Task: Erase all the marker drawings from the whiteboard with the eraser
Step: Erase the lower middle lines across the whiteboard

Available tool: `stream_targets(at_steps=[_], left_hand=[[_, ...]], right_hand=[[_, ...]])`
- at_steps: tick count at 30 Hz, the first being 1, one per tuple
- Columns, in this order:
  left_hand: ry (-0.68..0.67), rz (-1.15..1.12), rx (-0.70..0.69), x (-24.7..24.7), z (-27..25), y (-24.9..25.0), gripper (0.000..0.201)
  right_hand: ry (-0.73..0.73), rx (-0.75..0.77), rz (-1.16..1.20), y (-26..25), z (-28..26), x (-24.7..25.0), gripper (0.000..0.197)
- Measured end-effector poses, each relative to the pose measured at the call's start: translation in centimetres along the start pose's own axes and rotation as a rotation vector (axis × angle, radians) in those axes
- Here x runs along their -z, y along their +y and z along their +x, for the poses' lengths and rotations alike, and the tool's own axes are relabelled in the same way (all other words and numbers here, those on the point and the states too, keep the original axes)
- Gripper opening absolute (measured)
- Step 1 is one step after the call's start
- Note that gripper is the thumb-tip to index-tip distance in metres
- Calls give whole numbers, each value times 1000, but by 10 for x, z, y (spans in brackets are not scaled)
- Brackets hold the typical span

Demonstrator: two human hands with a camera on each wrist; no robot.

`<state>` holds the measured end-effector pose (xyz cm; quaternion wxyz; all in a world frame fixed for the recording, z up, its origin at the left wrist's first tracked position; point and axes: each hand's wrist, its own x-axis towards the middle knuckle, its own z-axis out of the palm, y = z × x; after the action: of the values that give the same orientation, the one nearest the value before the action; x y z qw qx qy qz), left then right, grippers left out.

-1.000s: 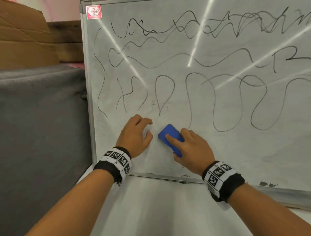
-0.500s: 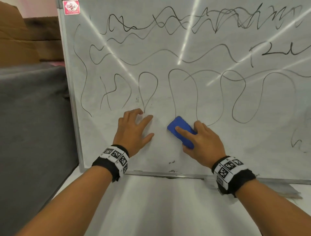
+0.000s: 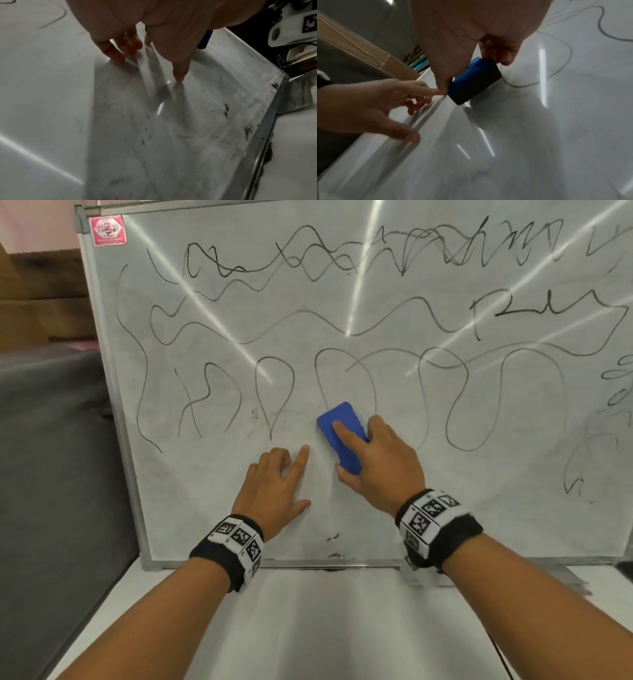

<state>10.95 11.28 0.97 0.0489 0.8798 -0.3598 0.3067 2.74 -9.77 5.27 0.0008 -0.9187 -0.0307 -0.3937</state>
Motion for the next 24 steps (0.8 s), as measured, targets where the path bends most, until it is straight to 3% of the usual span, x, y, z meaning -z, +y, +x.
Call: stream_targets(at_steps=[5, 11, 16, 21, 24], left_hand=[[-50, -74, 21, -1, 5, 8, 97], [-24, -105, -14, 0, 22, 28, 92], [-5, -128, -25, -5, 35, 49, 94], [23, -231, 39, -7, 44, 55, 96], [85, -370, 99, -8, 42, 58, 94]], right_hand=[[-109, 16, 8, 11, -42, -7, 71], [-14, -170, 56, 46, -44, 8, 71], [-118, -96, 46, 51, -75, 3, 72], [-17, -152, 84, 59, -45, 14, 72], [-36, -103, 91, 40, -28, 11, 72]])
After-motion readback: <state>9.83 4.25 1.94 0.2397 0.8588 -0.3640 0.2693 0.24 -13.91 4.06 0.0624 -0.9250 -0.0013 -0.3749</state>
